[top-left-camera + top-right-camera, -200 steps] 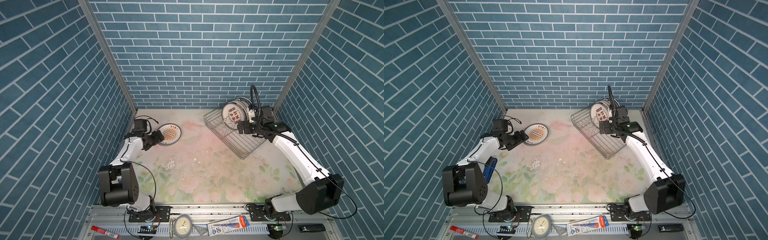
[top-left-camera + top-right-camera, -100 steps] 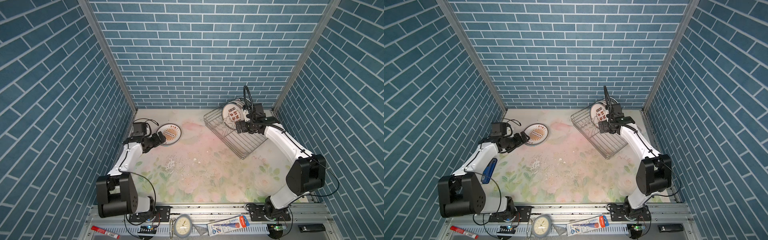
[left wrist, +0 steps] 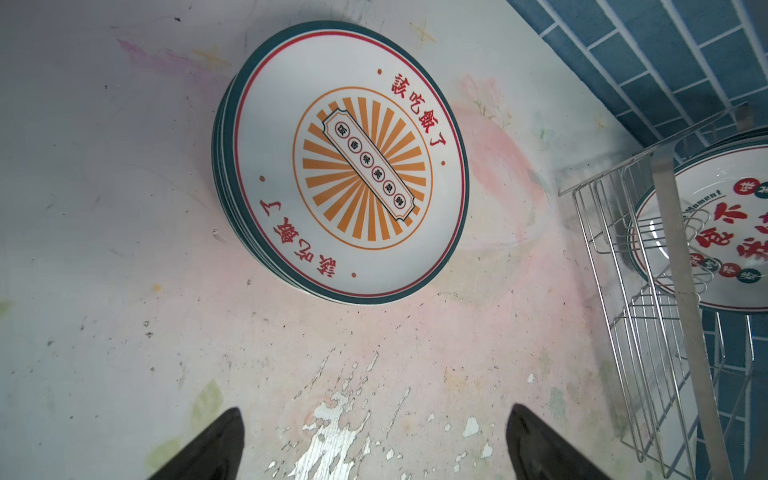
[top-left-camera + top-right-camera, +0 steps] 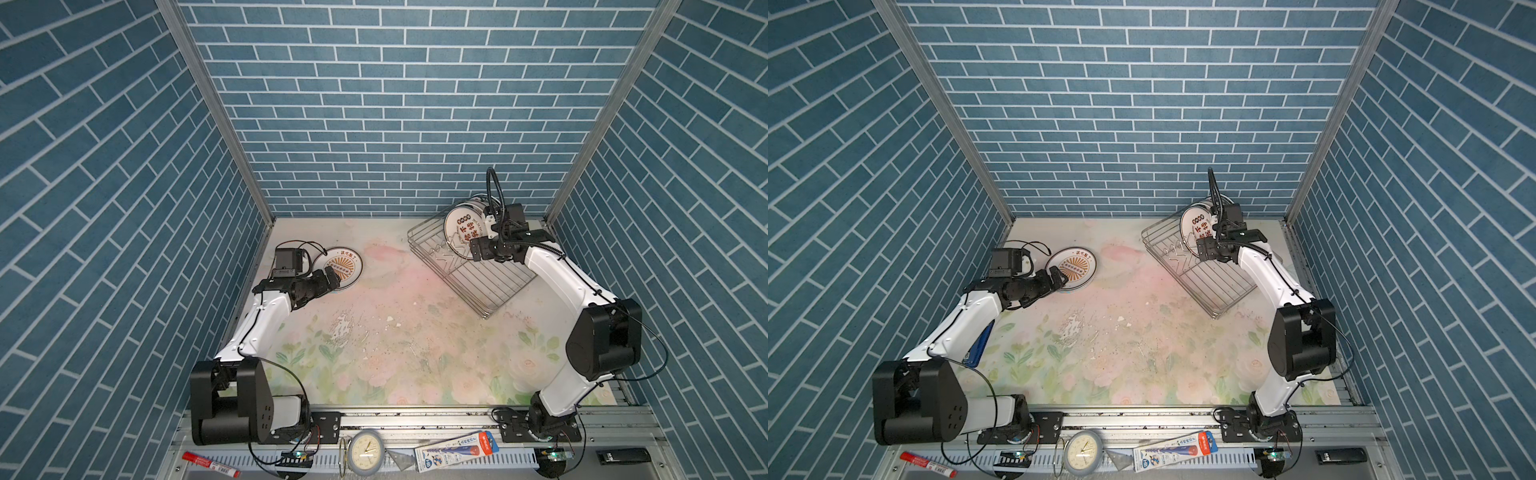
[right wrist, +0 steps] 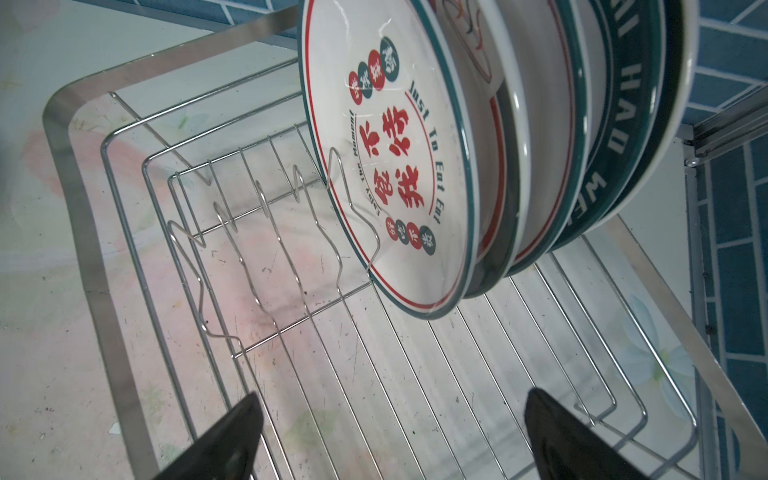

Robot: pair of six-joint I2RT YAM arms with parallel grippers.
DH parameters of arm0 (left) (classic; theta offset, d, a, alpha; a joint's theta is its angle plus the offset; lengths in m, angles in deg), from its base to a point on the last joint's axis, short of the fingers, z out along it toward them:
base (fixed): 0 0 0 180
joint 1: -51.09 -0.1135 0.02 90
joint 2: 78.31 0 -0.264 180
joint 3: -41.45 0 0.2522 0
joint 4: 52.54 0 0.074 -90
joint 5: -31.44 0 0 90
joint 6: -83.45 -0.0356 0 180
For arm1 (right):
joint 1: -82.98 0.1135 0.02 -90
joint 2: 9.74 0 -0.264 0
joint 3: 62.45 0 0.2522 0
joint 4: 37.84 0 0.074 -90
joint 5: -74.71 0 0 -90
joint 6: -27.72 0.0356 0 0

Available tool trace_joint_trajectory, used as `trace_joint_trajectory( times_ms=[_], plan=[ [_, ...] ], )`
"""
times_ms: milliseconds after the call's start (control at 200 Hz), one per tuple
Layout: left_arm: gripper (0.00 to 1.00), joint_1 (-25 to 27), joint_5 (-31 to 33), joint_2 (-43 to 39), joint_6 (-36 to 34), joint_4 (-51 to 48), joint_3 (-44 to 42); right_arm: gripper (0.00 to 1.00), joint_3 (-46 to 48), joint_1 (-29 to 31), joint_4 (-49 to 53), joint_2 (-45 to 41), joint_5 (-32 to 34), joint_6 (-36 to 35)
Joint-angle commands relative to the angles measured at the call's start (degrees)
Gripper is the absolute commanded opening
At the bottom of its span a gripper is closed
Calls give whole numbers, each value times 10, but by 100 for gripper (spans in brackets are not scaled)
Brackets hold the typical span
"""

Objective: Unload the plates from the dish rack
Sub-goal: 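Move the right gripper down to the outermost red-lettered plate in the rack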

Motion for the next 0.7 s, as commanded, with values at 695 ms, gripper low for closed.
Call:
trace_joint_trajectory(
  times_ms=[695],
  plan=[
    [99,25,32,-34,12,9,-16,73,-68,-26,-26,67,-48,-3]
  ],
)
